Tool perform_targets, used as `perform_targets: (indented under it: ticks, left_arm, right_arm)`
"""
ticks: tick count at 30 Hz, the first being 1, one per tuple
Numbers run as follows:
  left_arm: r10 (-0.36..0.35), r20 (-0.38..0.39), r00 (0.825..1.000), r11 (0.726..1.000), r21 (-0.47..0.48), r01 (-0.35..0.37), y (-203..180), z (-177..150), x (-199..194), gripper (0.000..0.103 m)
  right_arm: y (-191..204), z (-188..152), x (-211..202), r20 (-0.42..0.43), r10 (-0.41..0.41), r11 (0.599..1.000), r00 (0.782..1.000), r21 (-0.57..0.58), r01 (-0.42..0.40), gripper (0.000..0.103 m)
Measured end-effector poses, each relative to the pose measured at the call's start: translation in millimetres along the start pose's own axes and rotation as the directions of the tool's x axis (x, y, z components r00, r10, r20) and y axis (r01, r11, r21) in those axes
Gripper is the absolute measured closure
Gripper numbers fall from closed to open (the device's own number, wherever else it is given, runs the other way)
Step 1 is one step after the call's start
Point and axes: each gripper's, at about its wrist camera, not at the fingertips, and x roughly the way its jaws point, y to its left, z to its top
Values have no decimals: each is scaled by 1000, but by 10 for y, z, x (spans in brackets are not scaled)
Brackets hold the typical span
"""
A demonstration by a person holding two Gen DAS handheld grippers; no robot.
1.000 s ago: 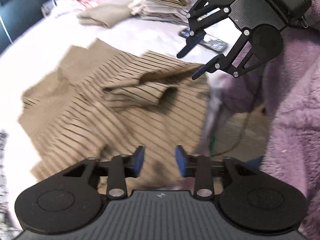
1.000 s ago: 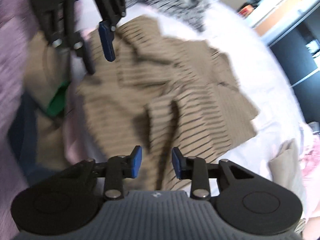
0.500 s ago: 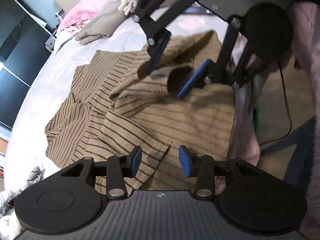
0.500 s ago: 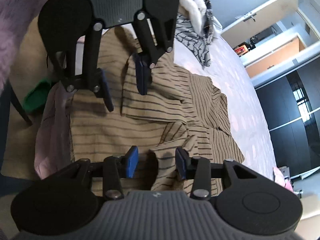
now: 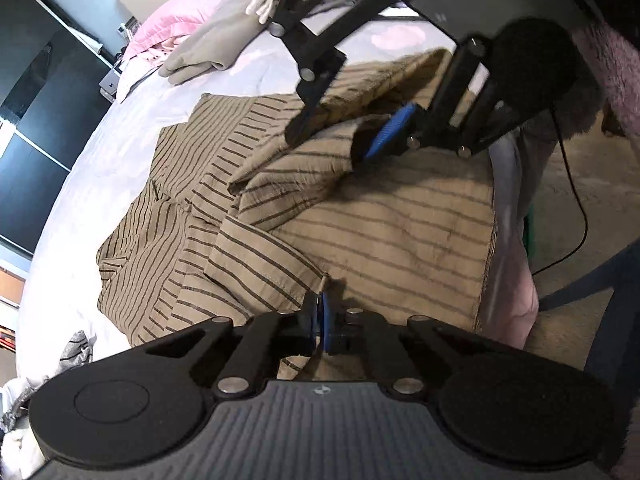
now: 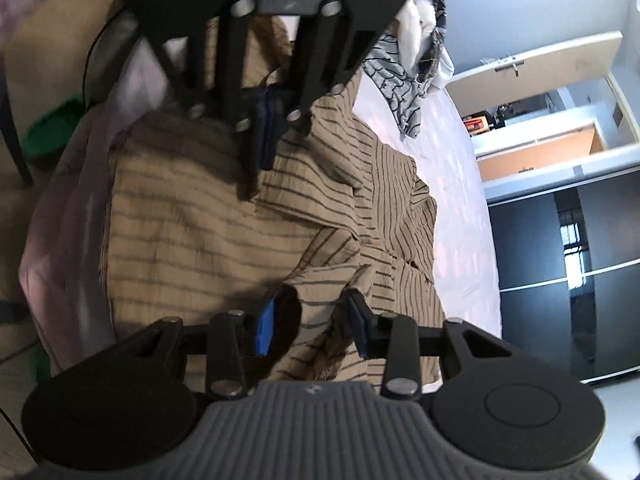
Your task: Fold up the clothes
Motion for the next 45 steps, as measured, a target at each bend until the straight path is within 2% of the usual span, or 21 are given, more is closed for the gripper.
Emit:
perform_targets:
  ticks: [1, 3, 6, 10, 14, 17, 19, 22, 24, 29, 33, 37, 40, 41, 44, 45]
  left_arm:
    - [-7, 9, 1000, 1000, -16, 7, 21, 14, -28, 102]
    - [-8, 23, 1000, 999, -45, 9, 63, 39, -77, 102]
    - [5, 40, 999, 995, -95, -1, 148, 70, -147, 102]
    - [23, 72, 997, 983, -185, -9, 289, 84, -299, 103]
    - [26, 94, 995, 967, -255, -1, 393, 87, -437, 103]
    - [17, 105, 994, 957, -289, 14, 440, 94, -484, 103]
    - [8, 115, 993, 948, -316, 29, 478, 99, -505, 103]
    - [3, 139, 990, 944, -327, 43, 504, 106, -541, 103]
    - [-14, 154, 988, 947, -314, 63, 481, 120, -557, 103]
    - [-28, 135, 990, 966, -252, 62, 351, 126, -490, 103]
    - [-34, 84, 996, 974, -220, 52, 183, 94, -287, 103]
    - [-69, 29, 997, 989, -126, 72, -44, 54, -85, 103]
    - [-68, -14, 998, 995, -77, 67, -135, 8, -21, 102]
    - [-63, -14, 998, 995, -72, 62, -142, -10, -35, 101]
    - [-35, 1, 999, 996, -77, 35, -137, -42, -115, 88]
    - [-29, 10, 1000, 996, -82, 30, -132, -52, -145, 87]
  right_arm:
    - [-7, 6, -11, 6, -8, 1000, 1000, 3, 8, 64]
    - [-29, 23, -17, 26, -32, 999, 999, 13, 32, 93]
    - [-93, 56, -36, 47, -36, 998, 998, 48, 34, 98]
    - [-320, 88, -95, 71, 16, 975, 997, 221, -31, 98]
    - [-645, 36, -155, 128, 91, 876, 988, 462, -140, 98]
    - [-676, 28, -123, 147, 172, 845, 974, 486, -223, 97]
    - [-574, 60, -80, 130, 210, 860, 969, 447, -246, 98]
    - [-436, 92, 3, 119, 275, 851, 954, 431, -299, 98]
    - [-337, 118, 54, 115, 316, 844, 942, 420, -335, 102]
    - [-197, 190, 115, 101, 369, 849, 924, 368, -379, 102]
    - [-272, 177, 45, 114, 337, 850, 934, 390, -354, 100]
    - [-294, 143, -33, 100, 259, 878, 961, 389, -278, 96]
    - [-306, 65, -53, 56, 193, 899, 980, 390, -199, 80]
    - [-328, 25, -45, 40, 183, 900, 982, 394, -184, 72]
    - [-275, -21, 46, -15, 157, 912, 987, 385, -140, 71]
    - [-263, -25, 70, -31, 154, 917, 988, 377, -131, 72]
